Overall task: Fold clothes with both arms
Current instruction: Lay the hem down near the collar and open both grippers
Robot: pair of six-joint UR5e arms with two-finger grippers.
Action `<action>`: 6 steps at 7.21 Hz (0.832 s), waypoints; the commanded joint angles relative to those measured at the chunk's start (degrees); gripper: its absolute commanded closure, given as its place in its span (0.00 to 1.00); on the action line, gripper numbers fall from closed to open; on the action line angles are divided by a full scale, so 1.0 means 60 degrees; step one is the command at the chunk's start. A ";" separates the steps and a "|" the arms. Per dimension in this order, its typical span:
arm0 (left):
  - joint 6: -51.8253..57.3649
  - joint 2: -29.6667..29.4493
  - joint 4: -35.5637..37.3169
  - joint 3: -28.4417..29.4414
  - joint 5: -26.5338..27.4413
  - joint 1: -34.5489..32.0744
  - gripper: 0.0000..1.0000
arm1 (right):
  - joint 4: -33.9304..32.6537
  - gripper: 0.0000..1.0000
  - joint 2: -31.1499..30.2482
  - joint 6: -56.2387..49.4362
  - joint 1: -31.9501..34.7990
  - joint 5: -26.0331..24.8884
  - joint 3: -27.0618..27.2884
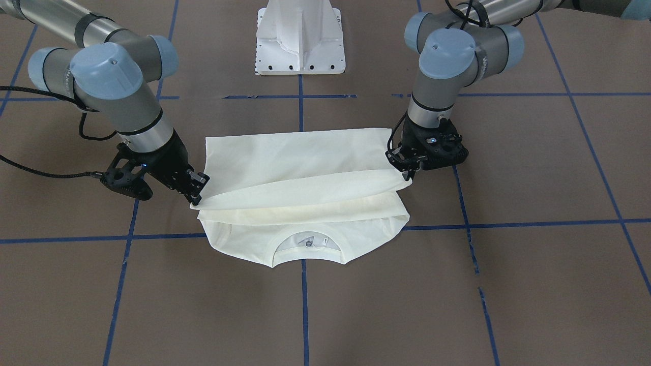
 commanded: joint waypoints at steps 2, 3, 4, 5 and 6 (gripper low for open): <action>0.0056 -0.0115 -0.1190 0.1182 0.0017 -0.0458 1.00 | 0.0018 1.00 0.0695 -0.0242 0.0079 0.0007 -0.1137; -0.0016 -0.0406 -0.1163 0.1474 0.0017 -0.0458 1.00 | 0.0004 1.00 0.0710 -0.0256 0.0079 -0.0008 -0.1138; -0.0046 -0.0670 -0.1177 0.1796 0.0017 -0.0444 1.00 | 0.0003 1.00 0.0710 -0.0271 0.0079 -0.0008 -0.1153; -0.0061 -0.0948 -0.1163 0.2133 0.0017 -0.0444 1.00 | 0.0003 1.00 0.0695 -0.0271 0.0079 -0.0023 -0.1153; -0.0046 -0.0965 -0.1148 0.2151 0.0032 -0.0458 1.00 | 0.0003 1.00 0.0710 -0.0271 0.0065 -0.0052 -0.1240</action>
